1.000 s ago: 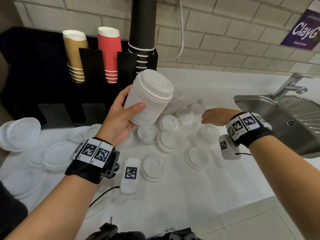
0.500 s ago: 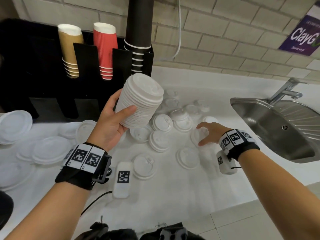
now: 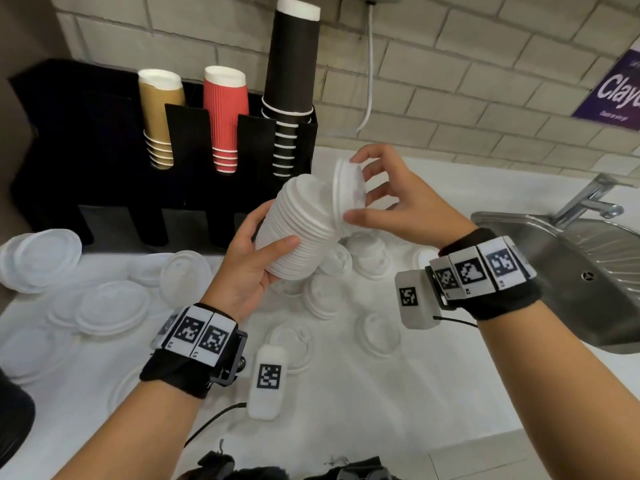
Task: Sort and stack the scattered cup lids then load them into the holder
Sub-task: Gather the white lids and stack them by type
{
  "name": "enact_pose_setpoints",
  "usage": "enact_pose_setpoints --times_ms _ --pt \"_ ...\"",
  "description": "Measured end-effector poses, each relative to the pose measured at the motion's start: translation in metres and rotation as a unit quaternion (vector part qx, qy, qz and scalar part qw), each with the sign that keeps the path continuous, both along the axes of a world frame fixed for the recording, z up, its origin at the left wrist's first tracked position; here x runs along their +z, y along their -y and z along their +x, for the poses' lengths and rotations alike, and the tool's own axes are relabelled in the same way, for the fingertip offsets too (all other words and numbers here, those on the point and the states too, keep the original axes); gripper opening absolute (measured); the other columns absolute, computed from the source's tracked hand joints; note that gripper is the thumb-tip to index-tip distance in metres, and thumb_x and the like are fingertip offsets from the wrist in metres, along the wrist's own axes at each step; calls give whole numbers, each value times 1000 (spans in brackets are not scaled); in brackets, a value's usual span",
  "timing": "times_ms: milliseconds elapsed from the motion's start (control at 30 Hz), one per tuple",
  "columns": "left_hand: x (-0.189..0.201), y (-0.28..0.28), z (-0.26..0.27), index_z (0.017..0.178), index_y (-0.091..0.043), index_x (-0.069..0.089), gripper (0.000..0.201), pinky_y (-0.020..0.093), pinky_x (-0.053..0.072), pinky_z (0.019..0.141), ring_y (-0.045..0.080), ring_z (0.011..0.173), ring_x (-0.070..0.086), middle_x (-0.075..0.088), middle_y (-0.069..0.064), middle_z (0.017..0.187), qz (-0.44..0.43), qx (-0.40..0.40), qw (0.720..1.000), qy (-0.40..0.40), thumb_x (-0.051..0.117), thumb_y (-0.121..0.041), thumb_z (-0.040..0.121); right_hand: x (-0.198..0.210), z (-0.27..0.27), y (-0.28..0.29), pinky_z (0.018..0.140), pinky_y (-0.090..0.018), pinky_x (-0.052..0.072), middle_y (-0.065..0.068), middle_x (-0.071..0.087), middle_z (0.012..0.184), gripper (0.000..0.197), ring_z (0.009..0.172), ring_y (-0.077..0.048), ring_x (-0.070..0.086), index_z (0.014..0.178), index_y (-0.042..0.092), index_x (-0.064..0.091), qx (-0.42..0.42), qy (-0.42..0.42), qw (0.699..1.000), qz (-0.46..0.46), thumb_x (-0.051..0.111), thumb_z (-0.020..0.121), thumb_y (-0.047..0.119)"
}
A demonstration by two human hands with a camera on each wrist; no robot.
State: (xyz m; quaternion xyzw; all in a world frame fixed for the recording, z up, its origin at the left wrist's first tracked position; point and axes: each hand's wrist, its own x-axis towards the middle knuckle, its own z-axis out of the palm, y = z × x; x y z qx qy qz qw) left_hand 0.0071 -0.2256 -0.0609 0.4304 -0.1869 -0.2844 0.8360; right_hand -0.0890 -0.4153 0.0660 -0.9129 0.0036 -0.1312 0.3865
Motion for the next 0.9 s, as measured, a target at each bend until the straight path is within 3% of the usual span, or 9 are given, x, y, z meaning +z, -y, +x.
enact_pose_setpoints --times_ms 133,267,467,533,633,700,833,900 --pt "1 0 -1 121 -40 61 61 27 56 76 16 115 64 62 -3 128 9 -3 1000 16 82 -21 67 3 11 -10 72 -13 47 8 50 120 54 104 -10 52 123 21 49 37 -6 997 -64 78 78 20" --pt "3 -5 0 122 -40 60 67 28 56 76 16 115 63 58 0 132 17 -17 999 35 83 -29 60 4 18 -8 84 -13 45 5 52 121 52 106 -3 51 126 30 53 47 -29 995 -88 73 80 17" --pt "3 -6 0 122 -40 60 66 27 56 77 17 117 62 58 1 132 19 -28 999 40 82 -28 61 6 19 -9 76 -4 39 -2 51 119 54 104 -2 50 128 32 53 64 -50 990 -118 71 80 15" --pt "3 -5 -1 121 -40 61 65 28 56 77 17 116 63 60 1 131 15 -27 999 34 82 -27 61 7 18 -11 78 -7 41 -2 50 119 55 105 -2 49 128 30 52 67 -44 989 -121 73 79 15" --pt "2 -3 -1 123 -39 60 66 28 56 77 18 116 63 61 0 130 10 -25 999 26 82 -27 62 7 19 -13 91 -19 45 -4 50 123 57 112 -10 48 129 27 52 67 -42 989 -127 75 78 17" --pt "2 -2 -1 126 -37 59 69 28 56 78 19 118 62 60 2 132 11 -26 999 22 82 -27 62 6 19 -13 93 -20 45 -3 49 125 58 114 -11 47 130 29 50 67 -43 988 -132 76 78 24" --pt "5 -1 0 126 -35 58 85 28 56 78 18 118 62 62 -1 129 1 -26 1000 8 94 -34 50 8 16 6 76 -4 44 7 46 121 59 106 -3 53 128 49 45 16 -45 996 -79 69 75 59" --pt "6 -2 2 130 -33 56 93 28 57 79 18 119 62 62 -2 130 -12 -25 1000 1 96 -41 46 4 14 33 71 -8 45 11 50 118 50 103 -4 57 124 50 46 -66 -30 997 -4 59 78 65"
